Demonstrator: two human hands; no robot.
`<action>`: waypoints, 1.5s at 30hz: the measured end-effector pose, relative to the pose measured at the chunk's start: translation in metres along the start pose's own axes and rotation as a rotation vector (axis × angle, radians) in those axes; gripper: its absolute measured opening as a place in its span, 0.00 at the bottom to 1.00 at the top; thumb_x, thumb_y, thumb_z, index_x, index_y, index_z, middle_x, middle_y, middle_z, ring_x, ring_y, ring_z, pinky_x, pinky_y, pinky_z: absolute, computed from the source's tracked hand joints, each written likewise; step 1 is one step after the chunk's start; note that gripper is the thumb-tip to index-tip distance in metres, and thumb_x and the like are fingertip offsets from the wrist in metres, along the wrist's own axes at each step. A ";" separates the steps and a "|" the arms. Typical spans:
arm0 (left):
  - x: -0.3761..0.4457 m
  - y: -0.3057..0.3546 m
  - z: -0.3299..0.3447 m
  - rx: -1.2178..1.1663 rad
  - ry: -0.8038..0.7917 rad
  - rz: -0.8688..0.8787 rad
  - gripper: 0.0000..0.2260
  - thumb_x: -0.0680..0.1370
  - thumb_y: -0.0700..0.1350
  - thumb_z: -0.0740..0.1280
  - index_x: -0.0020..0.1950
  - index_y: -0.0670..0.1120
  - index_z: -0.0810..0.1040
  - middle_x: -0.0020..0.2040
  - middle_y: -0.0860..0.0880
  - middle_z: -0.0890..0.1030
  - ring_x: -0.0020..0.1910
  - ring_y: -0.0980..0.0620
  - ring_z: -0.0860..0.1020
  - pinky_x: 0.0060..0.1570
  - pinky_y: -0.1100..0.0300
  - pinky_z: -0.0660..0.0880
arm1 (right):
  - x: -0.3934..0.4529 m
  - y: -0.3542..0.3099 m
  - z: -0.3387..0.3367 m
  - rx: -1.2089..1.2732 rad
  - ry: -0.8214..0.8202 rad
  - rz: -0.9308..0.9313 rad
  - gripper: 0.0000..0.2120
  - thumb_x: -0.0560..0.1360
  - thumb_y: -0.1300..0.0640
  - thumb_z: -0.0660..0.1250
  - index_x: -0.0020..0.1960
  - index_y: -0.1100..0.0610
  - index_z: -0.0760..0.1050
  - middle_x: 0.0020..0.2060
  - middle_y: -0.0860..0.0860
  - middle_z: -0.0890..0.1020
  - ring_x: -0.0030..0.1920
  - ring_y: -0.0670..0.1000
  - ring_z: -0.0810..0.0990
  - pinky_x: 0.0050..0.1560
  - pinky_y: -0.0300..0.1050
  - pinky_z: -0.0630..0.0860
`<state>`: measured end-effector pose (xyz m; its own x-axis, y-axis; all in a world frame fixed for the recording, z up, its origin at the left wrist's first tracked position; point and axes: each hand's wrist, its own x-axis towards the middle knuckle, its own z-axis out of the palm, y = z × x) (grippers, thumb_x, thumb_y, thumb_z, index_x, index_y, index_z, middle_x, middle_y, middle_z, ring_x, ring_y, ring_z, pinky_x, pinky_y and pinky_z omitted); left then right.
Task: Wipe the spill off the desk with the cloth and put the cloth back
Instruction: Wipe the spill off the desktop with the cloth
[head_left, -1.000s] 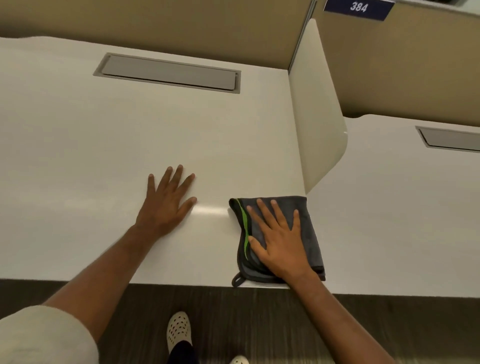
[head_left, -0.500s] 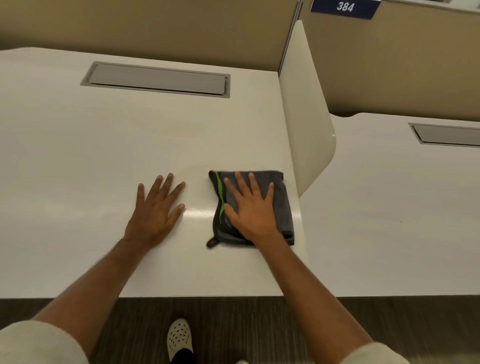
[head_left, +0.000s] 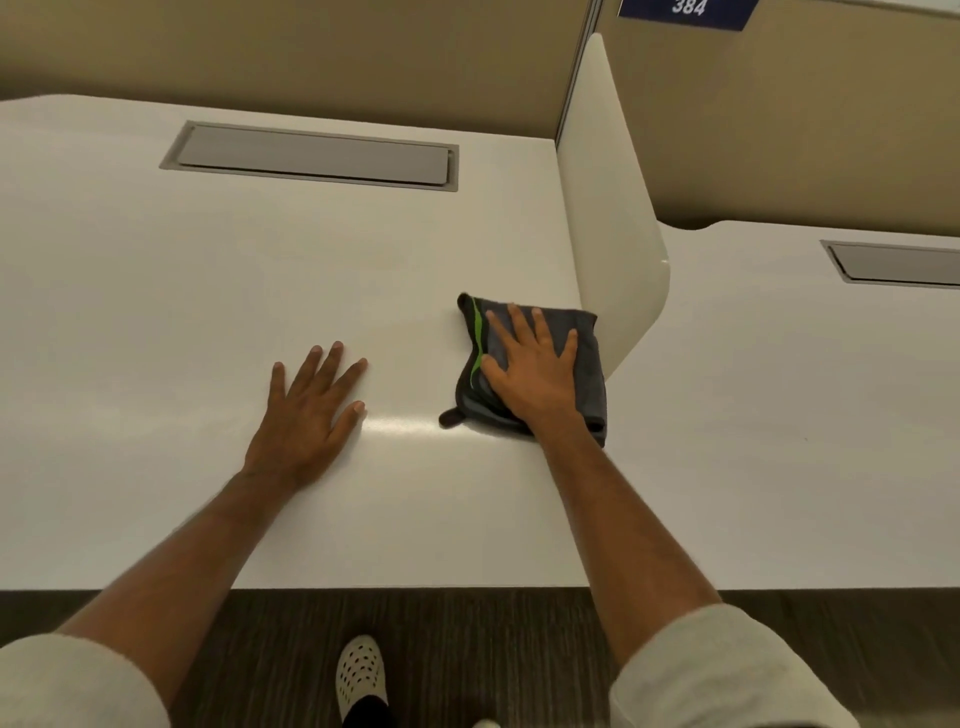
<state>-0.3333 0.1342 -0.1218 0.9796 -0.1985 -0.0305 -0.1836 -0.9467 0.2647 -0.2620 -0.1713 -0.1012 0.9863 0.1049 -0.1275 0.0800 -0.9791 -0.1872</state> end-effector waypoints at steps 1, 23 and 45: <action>0.000 0.000 0.000 -0.001 0.001 0.002 0.29 0.82 0.61 0.43 0.83 0.56 0.53 0.84 0.53 0.48 0.83 0.52 0.44 0.79 0.41 0.41 | 0.001 -0.001 0.000 0.000 0.001 0.007 0.31 0.83 0.38 0.50 0.83 0.40 0.47 0.84 0.46 0.49 0.83 0.53 0.44 0.76 0.74 0.39; 0.001 0.000 0.000 0.021 -0.008 -0.005 0.25 0.85 0.56 0.50 0.83 0.55 0.54 0.84 0.50 0.50 0.83 0.49 0.46 0.79 0.39 0.41 | -0.212 0.021 0.033 -0.042 0.039 -0.059 0.33 0.80 0.38 0.50 0.83 0.42 0.49 0.84 0.46 0.51 0.84 0.54 0.46 0.77 0.74 0.46; 0.000 -0.006 0.003 0.071 -0.024 0.046 0.26 0.85 0.57 0.43 0.83 0.53 0.51 0.84 0.47 0.49 0.83 0.45 0.46 0.78 0.34 0.44 | -0.176 -0.029 0.027 -0.040 0.036 0.242 0.31 0.82 0.37 0.46 0.83 0.40 0.45 0.84 0.46 0.48 0.83 0.53 0.45 0.77 0.74 0.43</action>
<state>-0.3325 0.1387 -0.1262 0.9679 -0.2476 -0.0427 -0.2348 -0.9519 0.1969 -0.4418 -0.1566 -0.0998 0.9819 -0.1390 -0.1288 -0.1542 -0.9812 -0.1163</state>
